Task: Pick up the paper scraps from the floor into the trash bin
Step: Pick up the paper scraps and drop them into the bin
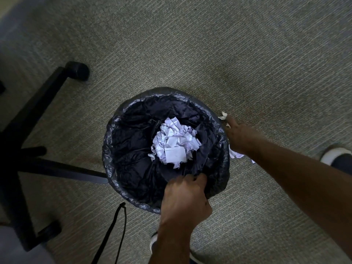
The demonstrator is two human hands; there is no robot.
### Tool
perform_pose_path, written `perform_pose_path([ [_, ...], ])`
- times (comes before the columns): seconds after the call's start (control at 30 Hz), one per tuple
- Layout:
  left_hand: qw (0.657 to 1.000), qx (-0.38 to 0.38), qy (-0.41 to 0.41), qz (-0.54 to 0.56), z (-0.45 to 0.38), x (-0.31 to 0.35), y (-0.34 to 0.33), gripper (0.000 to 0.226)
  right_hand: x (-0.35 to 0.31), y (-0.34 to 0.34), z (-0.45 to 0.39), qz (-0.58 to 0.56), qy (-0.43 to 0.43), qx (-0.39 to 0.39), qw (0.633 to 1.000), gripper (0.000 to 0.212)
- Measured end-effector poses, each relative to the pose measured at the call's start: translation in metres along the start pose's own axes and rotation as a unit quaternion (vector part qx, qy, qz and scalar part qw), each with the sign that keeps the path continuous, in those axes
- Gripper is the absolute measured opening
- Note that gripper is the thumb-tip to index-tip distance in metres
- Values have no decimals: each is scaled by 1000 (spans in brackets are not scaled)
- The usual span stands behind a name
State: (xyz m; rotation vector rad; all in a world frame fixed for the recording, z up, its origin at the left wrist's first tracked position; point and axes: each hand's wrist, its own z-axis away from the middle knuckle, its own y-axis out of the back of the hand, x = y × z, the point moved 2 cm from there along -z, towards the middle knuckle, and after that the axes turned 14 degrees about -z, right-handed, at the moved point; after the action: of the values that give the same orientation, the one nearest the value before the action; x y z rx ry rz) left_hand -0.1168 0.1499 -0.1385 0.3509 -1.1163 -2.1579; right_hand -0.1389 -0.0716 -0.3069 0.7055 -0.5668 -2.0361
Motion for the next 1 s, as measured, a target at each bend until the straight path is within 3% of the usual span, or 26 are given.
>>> perform_pose_path([
  [0.17, 1000, -3, -1, -1, 1, 0, 0, 29, 0, 3, -12, 9, 8, 46, 999, 66],
  [0.27, 1000, -2, 0, 5, 0, 0, 0, 29, 5, 1, -26, 37, 54, 24, 998, 63],
  [0.37, 1000, -6, -3, 4, 1, 0, -1, 29, -2, 9, -13, 51, 50, 3, 997, 68],
  [0.83, 1000, 1, -4, 1, 2, 2, -3, 30, 2, -6, 8, 155, 58, -35, 986, 50],
  [1.0, 1000, 11, -7, 3, 2, 1, -4, 30, 14, -13, -11, 45, 34, -53, 997, 34],
])
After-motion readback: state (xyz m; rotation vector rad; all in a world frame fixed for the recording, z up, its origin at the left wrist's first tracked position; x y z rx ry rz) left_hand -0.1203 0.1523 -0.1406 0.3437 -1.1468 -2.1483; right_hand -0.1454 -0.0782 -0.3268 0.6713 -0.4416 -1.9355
